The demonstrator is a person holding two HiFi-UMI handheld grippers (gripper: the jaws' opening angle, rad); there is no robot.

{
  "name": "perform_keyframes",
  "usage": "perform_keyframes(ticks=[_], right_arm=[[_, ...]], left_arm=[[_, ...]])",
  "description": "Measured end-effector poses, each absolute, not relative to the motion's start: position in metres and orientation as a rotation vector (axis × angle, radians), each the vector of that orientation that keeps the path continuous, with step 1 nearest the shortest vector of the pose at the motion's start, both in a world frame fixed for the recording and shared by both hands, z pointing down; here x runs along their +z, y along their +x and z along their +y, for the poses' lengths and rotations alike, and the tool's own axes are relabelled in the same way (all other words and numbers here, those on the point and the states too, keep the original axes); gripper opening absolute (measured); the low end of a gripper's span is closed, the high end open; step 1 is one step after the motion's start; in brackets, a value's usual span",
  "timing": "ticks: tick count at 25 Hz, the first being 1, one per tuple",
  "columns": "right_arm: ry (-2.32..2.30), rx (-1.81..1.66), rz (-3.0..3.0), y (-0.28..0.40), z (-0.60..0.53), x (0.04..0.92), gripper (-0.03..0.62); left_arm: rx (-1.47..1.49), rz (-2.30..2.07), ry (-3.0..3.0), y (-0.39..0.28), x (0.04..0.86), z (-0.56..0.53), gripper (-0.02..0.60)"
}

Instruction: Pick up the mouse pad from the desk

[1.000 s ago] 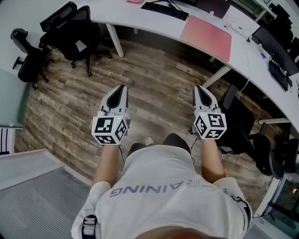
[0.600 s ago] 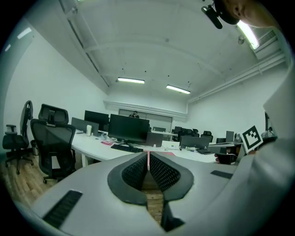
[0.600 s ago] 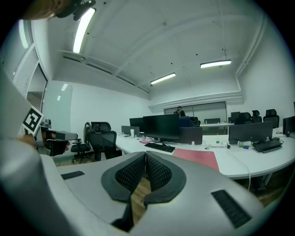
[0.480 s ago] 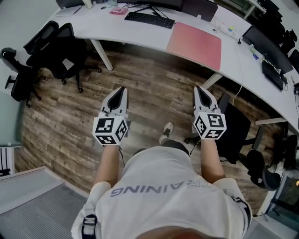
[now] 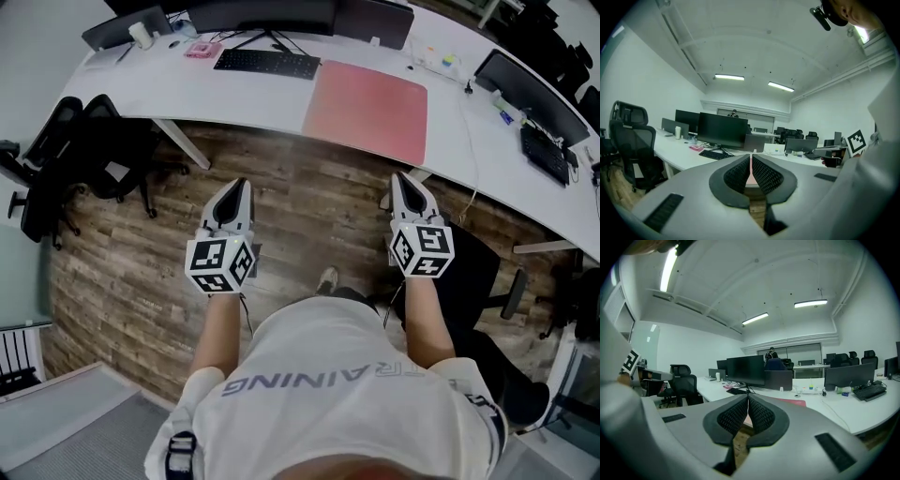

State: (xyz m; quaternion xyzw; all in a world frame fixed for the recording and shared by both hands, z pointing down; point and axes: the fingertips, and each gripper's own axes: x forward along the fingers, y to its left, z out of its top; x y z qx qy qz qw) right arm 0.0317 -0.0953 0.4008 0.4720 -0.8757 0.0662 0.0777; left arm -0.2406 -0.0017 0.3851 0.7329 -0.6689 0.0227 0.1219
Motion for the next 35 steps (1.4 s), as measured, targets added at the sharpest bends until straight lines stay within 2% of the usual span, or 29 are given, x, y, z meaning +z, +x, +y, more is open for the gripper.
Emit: perform_keyframes(ticks=[6, 12, 22, 27, 35], right_arm=[[1.549, 0.24, -2.536, 0.095, -0.159, 0.417, 0.025], [1.632, 0.283, -2.465, 0.122, -0.194, 0.43, 0.025], [1.762, 0.322, -2.261, 0.135, -0.278, 0.461, 0.025], [1.811, 0.345, -2.139, 0.127, -0.332, 0.469, 0.025], [1.787, 0.363, -2.025, 0.106, -0.382, 0.493, 0.025]], left_arm=[[0.111, -1.872, 2.215, -0.197, 0.392, -0.076, 0.04], [0.154, -1.775, 2.28, -0.173, 0.4, -0.138, 0.04], [0.205, -1.566, 2.382, -0.162, 0.434, -0.282, 0.04], [0.249, -1.485, 2.375, -0.186, 0.459, -0.352, 0.04], [0.313, -1.377, 2.342, -0.2, 0.499, -0.402, 0.04]])
